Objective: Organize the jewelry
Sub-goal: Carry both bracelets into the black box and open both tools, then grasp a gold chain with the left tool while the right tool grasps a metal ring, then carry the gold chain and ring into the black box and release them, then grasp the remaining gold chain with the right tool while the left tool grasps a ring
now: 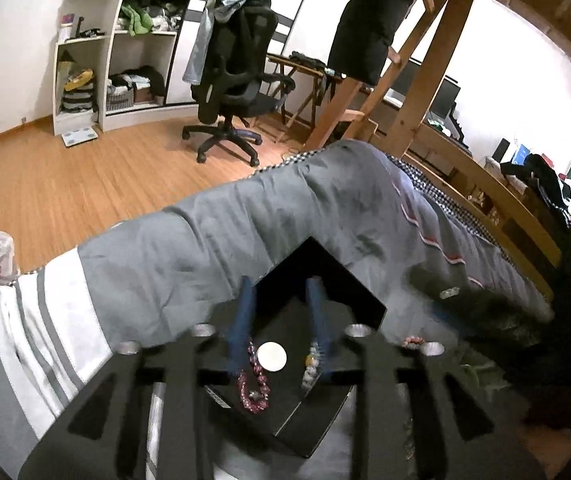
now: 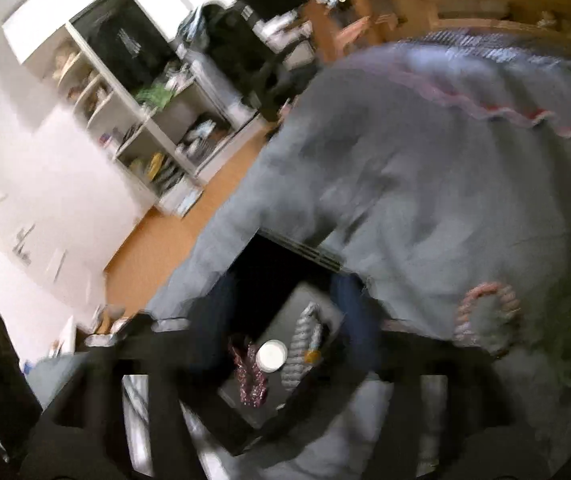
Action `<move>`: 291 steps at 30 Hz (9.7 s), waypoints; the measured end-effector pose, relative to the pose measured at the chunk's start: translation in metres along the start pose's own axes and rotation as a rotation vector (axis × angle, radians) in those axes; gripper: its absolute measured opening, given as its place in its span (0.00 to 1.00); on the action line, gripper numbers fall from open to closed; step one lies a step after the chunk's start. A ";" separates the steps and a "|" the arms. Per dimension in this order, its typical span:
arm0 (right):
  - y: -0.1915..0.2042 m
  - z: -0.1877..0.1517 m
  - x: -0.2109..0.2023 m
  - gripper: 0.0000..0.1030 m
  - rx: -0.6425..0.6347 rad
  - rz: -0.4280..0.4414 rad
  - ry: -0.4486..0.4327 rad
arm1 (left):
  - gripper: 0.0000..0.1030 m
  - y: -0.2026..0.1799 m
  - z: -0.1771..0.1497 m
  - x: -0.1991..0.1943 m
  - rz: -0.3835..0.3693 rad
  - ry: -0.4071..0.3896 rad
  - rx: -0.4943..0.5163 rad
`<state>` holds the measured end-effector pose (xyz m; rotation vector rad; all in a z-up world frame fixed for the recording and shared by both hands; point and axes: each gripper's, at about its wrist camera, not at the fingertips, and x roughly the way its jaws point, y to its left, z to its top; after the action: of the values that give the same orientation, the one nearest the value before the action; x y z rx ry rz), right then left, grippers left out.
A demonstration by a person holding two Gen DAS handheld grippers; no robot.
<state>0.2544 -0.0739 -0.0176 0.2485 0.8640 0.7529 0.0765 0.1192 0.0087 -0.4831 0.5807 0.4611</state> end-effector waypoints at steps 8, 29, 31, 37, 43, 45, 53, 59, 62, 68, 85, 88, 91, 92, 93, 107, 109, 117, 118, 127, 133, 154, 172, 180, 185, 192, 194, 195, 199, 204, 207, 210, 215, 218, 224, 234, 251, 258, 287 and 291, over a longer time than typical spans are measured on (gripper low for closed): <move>-0.029 0.017 -0.080 0.96 -0.015 -0.256 -0.109 | 0.93 -0.034 -0.010 -0.010 -0.131 -0.022 0.114; -0.099 -0.041 -0.127 0.96 0.033 -0.355 -0.075 | 0.94 -0.111 -0.098 0.014 -0.422 0.226 0.437; -0.104 -0.047 -0.120 0.96 0.045 -0.328 -0.061 | 0.93 -0.114 -0.104 0.015 -0.428 0.237 0.467; -0.112 -0.063 -0.095 0.88 0.033 -0.186 0.035 | 0.72 -0.121 -0.132 0.038 -0.434 0.340 0.539; -0.126 -0.075 -0.063 0.37 0.081 -0.083 0.188 | 0.60 -0.125 -0.151 0.063 -0.452 0.431 0.568; -0.128 -0.081 -0.052 0.37 0.087 -0.057 0.237 | 0.59 -0.126 -0.157 0.071 -0.440 0.455 0.582; -0.130 -0.095 -0.016 0.21 0.073 -0.071 0.346 | 0.46 -0.128 -0.165 0.080 -0.430 0.483 0.602; -0.133 -0.102 -0.006 0.11 0.068 -0.092 0.351 | 0.32 -0.126 -0.166 0.080 -0.416 0.499 0.594; -0.135 -0.097 -0.012 0.07 0.089 -0.073 0.305 | 0.24 -0.124 -0.163 0.083 -0.412 0.505 0.580; -0.145 -0.080 -0.035 0.02 0.171 0.025 0.202 | 0.17 -0.117 -0.160 0.082 -0.410 0.508 0.545; -0.143 -0.088 -0.019 0.41 0.084 -0.159 0.253 | 0.08 -0.117 -0.148 0.078 -0.400 0.469 0.513; -0.132 -0.093 -0.011 0.46 0.011 -0.168 0.243 | 0.08 -0.116 -0.148 0.078 -0.396 0.470 0.509; -0.131 -0.093 -0.007 0.20 -0.013 -0.193 0.235 | 0.08 -0.115 -0.149 0.079 -0.389 0.478 0.502; -0.133 -0.092 -0.011 0.20 0.000 -0.185 0.214 | 0.08 -0.115 -0.148 0.079 -0.388 0.475 0.499; -0.135 -0.088 -0.016 0.20 0.014 -0.170 0.188 | 0.08 -0.114 -0.147 0.078 -0.387 0.472 0.496; -0.136 -0.064 -0.060 0.20 0.066 -0.119 0.007 | 0.07 -0.112 -0.125 0.055 -0.417 0.360 0.451; -0.133 -0.062 -0.064 0.20 0.060 -0.117 -0.006 | 0.07 -0.112 -0.119 0.048 -0.421 0.333 0.448; -0.120 -0.057 -0.075 0.20 0.024 -0.115 -0.050 | 0.07 -0.112 -0.100 0.030 -0.423 0.250 0.423; -0.118 -0.057 -0.076 0.20 0.017 -0.114 -0.053 | 0.07 -0.112 -0.097 0.028 -0.425 0.244 0.419; -0.092 -0.055 -0.084 0.20 -0.069 -0.139 -0.082 | 0.07 -0.107 -0.077 0.014 -0.399 0.190 0.390; -0.069 -0.053 -0.089 0.20 -0.136 -0.152 -0.100 | 0.07 -0.098 -0.063 0.004 -0.368 0.133 0.343; 0.004 -0.055 -0.063 0.20 -0.255 -0.097 -0.071 | 0.07 -0.055 -0.022 -0.010 -0.231 -0.007 0.178; 0.046 -0.040 -0.020 0.20 -0.327 -0.025 -0.041 | 0.07 -0.021 -0.002 -0.020 -0.090 -0.135 0.065; 0.048 -0.045 0.013 0.20 -0.359 -0.034 0.039 | 0.07 -0.005 -0.001 0.001 -0.019 -0.052 0.024; 0.045 -0.053 0.026 0.26 -0.368 -0.050 0.096 | 0.08 0.002 0.000 0.002 0.023 -0.035 0.006; 0.025 -0.042 0.005 0.89 -0.282 -0.095 -0.006 | 0.50 0.004 0.002 -0.012 0.079 -0.092 -0.006; 0.013 -0.034 -0.012 0.90 -0.245 -0.161 -0.057 | 0.77 0.004 0.002 -0.017 0.090 -0.118 -0.013; 0.006 -0.031 -0.018 0.93 -0.220 -0.171 -0.072 | 0.82 0.002 0.002 -0.019 0.078 -0.127 -0.009; -0.031 -0.018 -0.059 0.96 -0.118 -0.263 -0.121 | 0.92 -0.012 -0.003 -0.020 -0.038 -0.118 0.038; -0.064 -0.019 -0.110 0.96 -0.090 -0.370 -0.139 | 0.93 -0.043 -0.018 -0.017 -0.182 -0.073 0.151; -0.076 -0.029 -0.130 0.96 -0.101 -0.409 -0.138 | 0.93 -0.060 -0.030 -0.017 -0.289 -0.032 0.218; -0.090 -0.042 -0.137 0.96 -0.072 -0.414 -0.125 | 0.93 -0.073 -0.043 -0.012 -0.386 0.031 0.261; -0.113 -0.057 -0.120 0.77 -0.008 -0.162 -0.036 | 0.82 -0.102 -0.077 0.006 -0.547 0.229 0.401; -0.128 -0.060 -0.094 0.46 0.021 -0.086 0.113 | 0.56 -0.118 -0.107 0.024 -0.629 0.403 0.453; -0.140 -0.076 -0.051 0.43 0.048 -0.007 0.304 | 0.51 -0.130 -0.144 0.049 -0.595 0.504 0.509; -0.148 -0.095 -0.003 0.33 0.043 -0.008 0.437 | 0.28 -0.132 -0.156 0.081 -0.536 0.573 0.537; -0.147 -0.077 -0.018 0.14 0.114 0.074 0.288 | 0.12 -0.128 -0.154 0.087 -0.521 0.576 0.500; -0.150 -0.070 -0.029 0.14 0.152 0.101 0.241 | 0.21 -0.125 -0.149 0.088 -0.522 0.541 0.471; -0.143 -0.049 -0.068 0.14 0.147 0.121 0.085 | 0.18 -0.127 -0.104 0.040 -0.396 0.193 0.443; -0.126 -0.043 -0.077 0.14 0.047 0.012 0.049 | 0.18 -0.122 -0.091 0.028 -0.342 0.133 0.431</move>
<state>0.2520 -0.2216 -0.0598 0.2774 0.9284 0.7529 0.1261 -0.0196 -0.0392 -0.1926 0.6890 -0.0270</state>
